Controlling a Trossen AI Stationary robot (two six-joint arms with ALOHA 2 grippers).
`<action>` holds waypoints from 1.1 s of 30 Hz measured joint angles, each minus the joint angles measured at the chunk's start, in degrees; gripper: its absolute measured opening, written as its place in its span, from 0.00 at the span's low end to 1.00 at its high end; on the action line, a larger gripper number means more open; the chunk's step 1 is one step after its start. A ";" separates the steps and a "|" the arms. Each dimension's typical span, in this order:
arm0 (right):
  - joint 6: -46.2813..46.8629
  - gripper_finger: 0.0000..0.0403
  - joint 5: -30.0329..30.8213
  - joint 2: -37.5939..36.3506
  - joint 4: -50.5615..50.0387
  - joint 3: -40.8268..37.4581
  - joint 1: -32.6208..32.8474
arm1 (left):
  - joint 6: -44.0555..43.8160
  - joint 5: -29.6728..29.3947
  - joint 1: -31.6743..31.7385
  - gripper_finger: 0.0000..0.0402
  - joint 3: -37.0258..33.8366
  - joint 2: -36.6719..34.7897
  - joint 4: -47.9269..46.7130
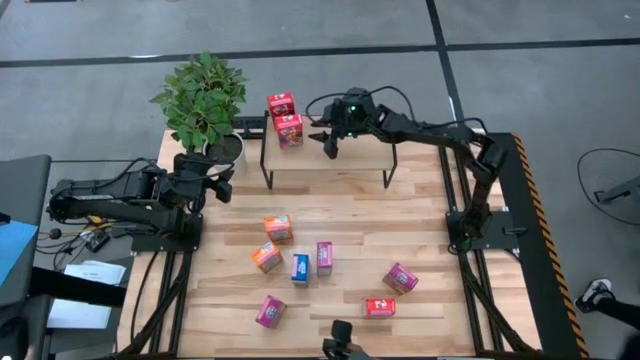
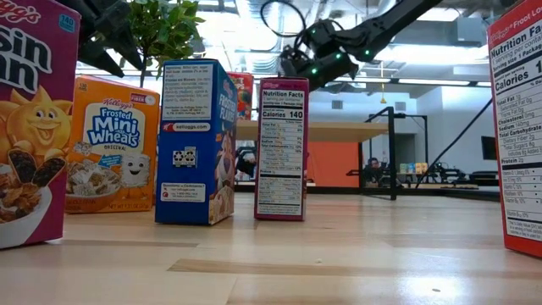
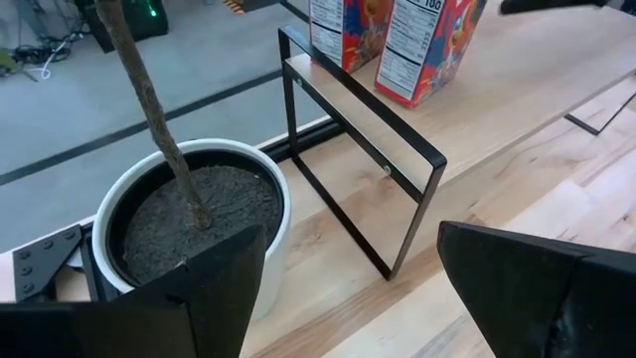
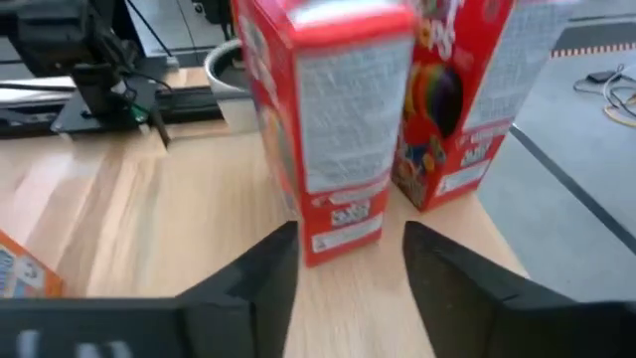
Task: Stack cereal on shelf
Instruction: Put the top red cereal box on the shelf aligned with the other red cereal box on the shelf
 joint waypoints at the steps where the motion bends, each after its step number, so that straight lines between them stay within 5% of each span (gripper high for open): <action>1: 0.16 0.48 -0.02 0.46 0.10 0.00 0.20 | -0.29 -0.01 -0.02 0.72 0.00 0.02 0.01; 13: -3.46 0.24 -0.08 1.26 3.14 -0.02 1.37 | -2.15 -0.40 -0.01 0.72 0.00 0.00 -0.02; 33: -3.44 0.22 -0.20 1.28 6.47 -0.02 2.54 | -2.95 -1.76 0.00 0.72 0.00 0.00 -0.01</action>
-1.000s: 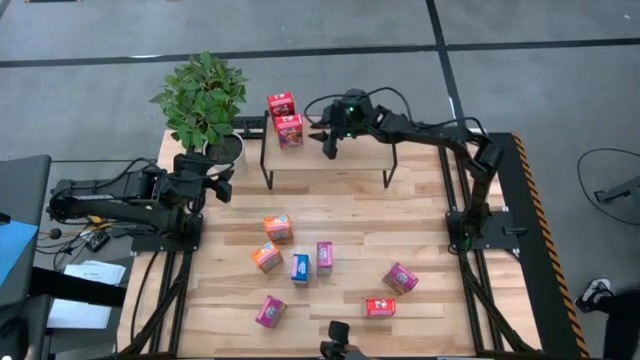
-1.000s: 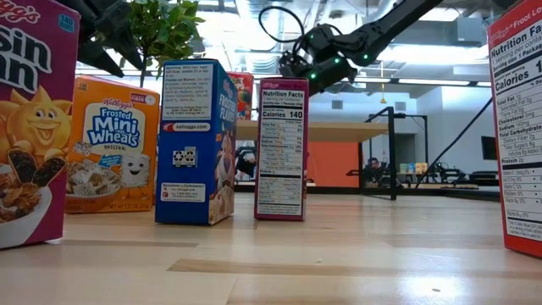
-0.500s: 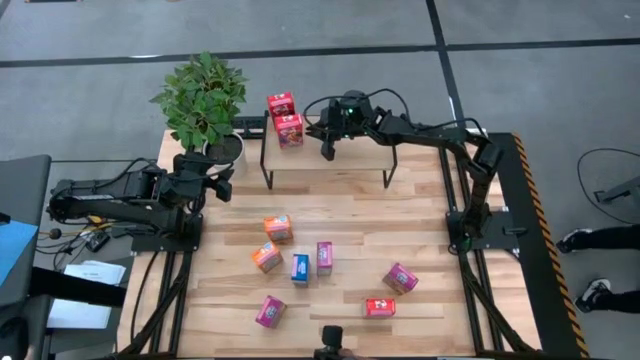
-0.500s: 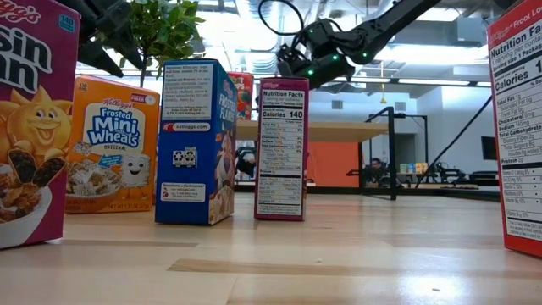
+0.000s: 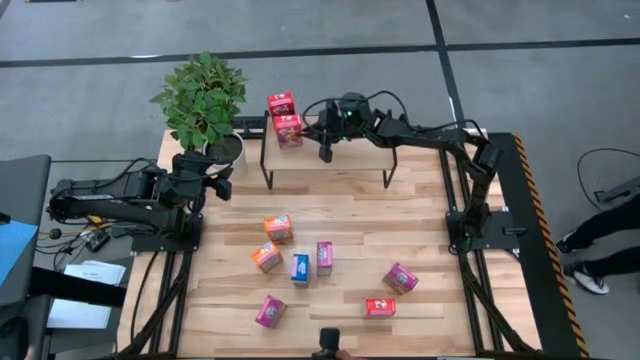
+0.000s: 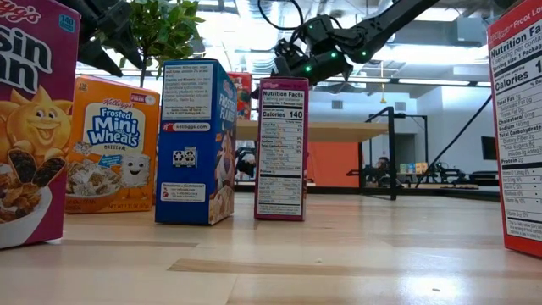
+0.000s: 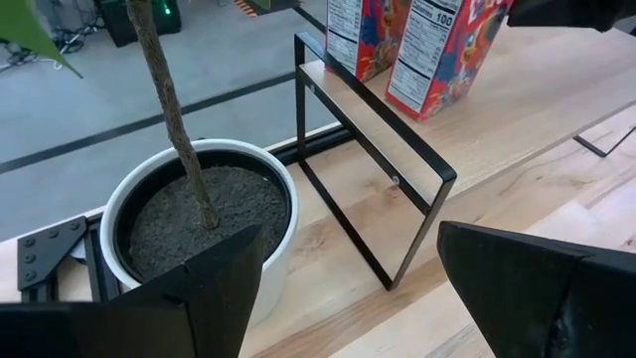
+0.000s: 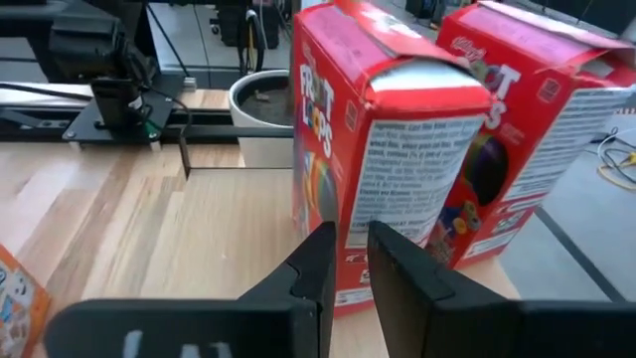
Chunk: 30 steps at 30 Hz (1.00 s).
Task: Stack cereal on shelf
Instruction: Put the top red cereal box on the shelf aligned with the other red cereal box on the shelf, then adjust the red cereal boxes on the shelf
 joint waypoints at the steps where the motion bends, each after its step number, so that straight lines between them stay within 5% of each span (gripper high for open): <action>1: 0.00 0.22 -0.09 0.00 0.03 0.00 -0.01 | -0.02 0.00 0.00 0.72 0.00 0.02 -0.01; 22: -0.08 0.22 -1.12 -0.59 1.87 0.35 -2.05 | -3.02 0.05 -0.01 0.72 0.00 0.00 0.01; 30: -1.61 0.22 -1.13 1.91 0.92 10.77 -6.86 | -3.99 0.09 0.00 0.72 0.00 0.00 0.01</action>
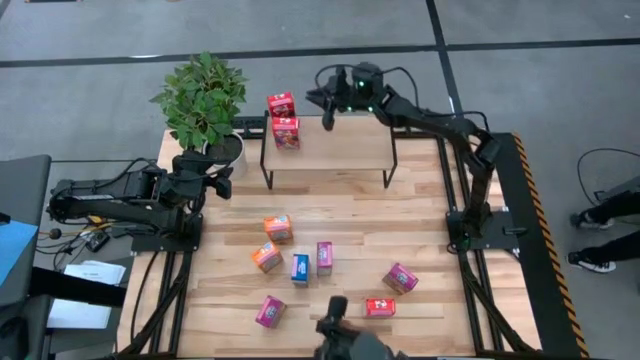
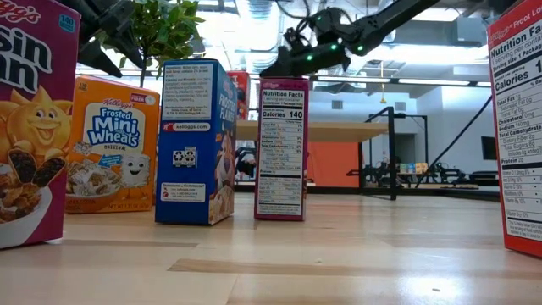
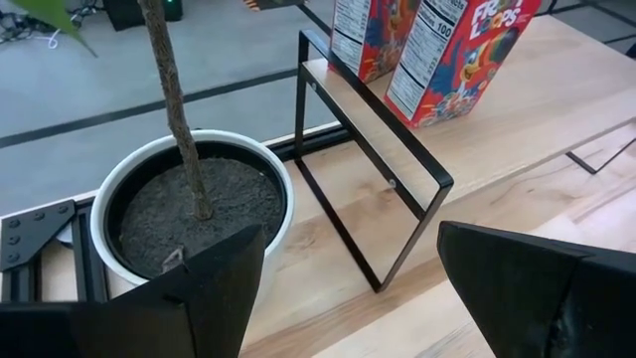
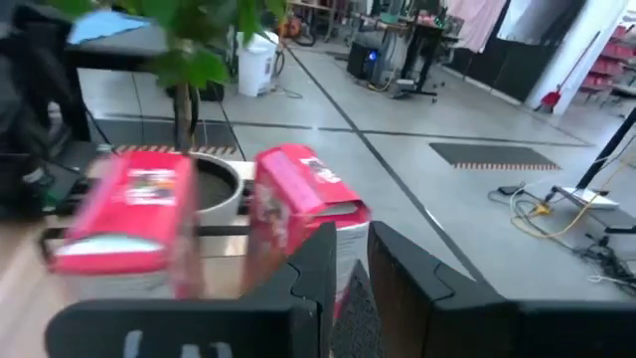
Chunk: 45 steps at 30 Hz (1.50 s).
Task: Stack cereal on shelf
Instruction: Adjust the red cereal boxes on the shelf
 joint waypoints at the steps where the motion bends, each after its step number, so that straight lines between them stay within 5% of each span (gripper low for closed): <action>1: 0.02 0.22 -0.21 1.46 -0.31 1.84 -0.34 | -0.17 0.02 0.00 0.72 0.00 0.00 0.00; 17: 1.65 0.22 -8.13 19.83 -13.62 28.64 -3.35 | -2.98 -0.08 0.00 0.72 0.00 0.00 0.00; 45: 0.22 0.22 -11.13 17.32 -26.62 30.30 -3.11 | -1.20 -1.09 -0.02 0.72 0.00 0.00 -0.09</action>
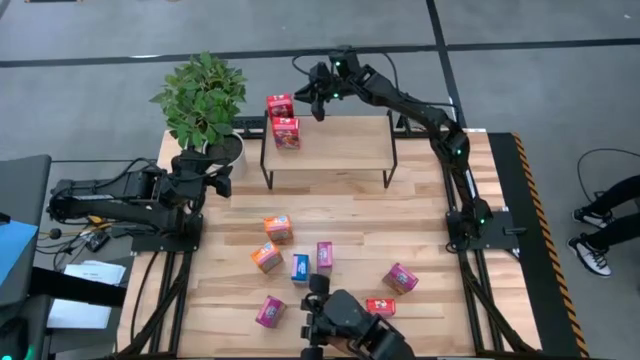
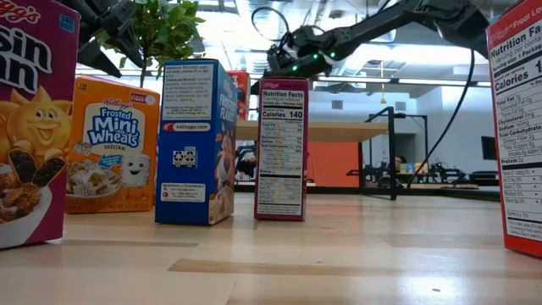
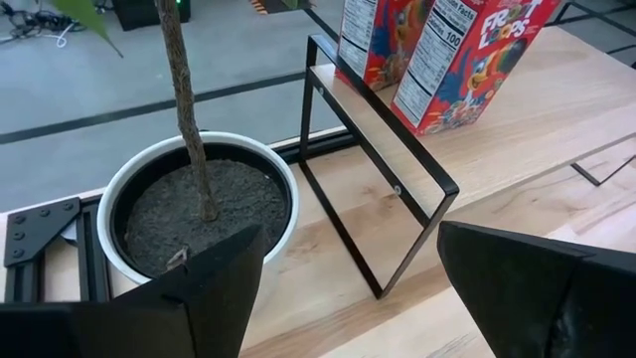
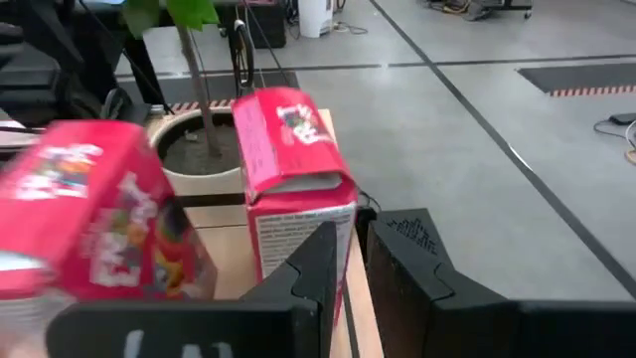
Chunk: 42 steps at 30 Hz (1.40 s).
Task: Stack cereal on shelf
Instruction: Adjust the red cereal boxes on the shelf
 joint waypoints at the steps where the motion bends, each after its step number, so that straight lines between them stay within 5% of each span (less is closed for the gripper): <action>1: -0.27 0.22 0.05 -0.74 -0.70 0.00 -0.02 | 0.11 0.00 0.02 0.72 0.00 0.02 0.00; 10: -2.57 0.22 1.70 -2.71 -5.03 0.07 -0.26 | 1.04 -0.22 0.01 0.72 0.01 0.01 -0.15; 21: -6.44 0.13 -4.16 -3.57 -27.29 0.02 1.01 | 1.49 -0.11 0.00 0.72 0.00 0.00 -0.17; 31: -10.51 0.03 -2.63 -3.47 -26.78 -0.76 6.07 | 1.42 -0.04 0.02 0.72 0.01 0.00 -0.15; 42: -11.05 0.10 2.49 -3.47 -21.49 -0.78 7.55 | 1.23 0.07 0.00 0.72 0.00 0.00 -0.15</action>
